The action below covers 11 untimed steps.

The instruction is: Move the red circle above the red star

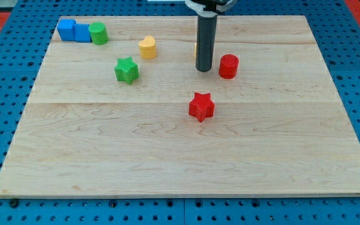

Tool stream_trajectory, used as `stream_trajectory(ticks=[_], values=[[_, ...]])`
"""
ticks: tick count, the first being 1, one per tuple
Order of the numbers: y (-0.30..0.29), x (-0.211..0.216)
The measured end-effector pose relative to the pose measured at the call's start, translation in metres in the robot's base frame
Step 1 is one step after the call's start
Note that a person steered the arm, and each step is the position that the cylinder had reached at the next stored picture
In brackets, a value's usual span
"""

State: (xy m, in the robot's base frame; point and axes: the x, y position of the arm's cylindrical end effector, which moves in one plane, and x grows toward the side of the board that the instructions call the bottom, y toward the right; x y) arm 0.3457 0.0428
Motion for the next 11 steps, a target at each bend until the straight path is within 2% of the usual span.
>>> stream_trajectory(ticks=[1, 2, 3, 4, 5, 6, 8, 9, 10, 11], values=[[-0.001, -0.039], [-0.009, -0.057], [0.086, -0.023], [0.162, -0.014], [0.107, 0.042], [0.053, 0.056], [0.088, -0.034], [0.092, -0.008], [0.114, 0.059], [0.149, 0.085]])
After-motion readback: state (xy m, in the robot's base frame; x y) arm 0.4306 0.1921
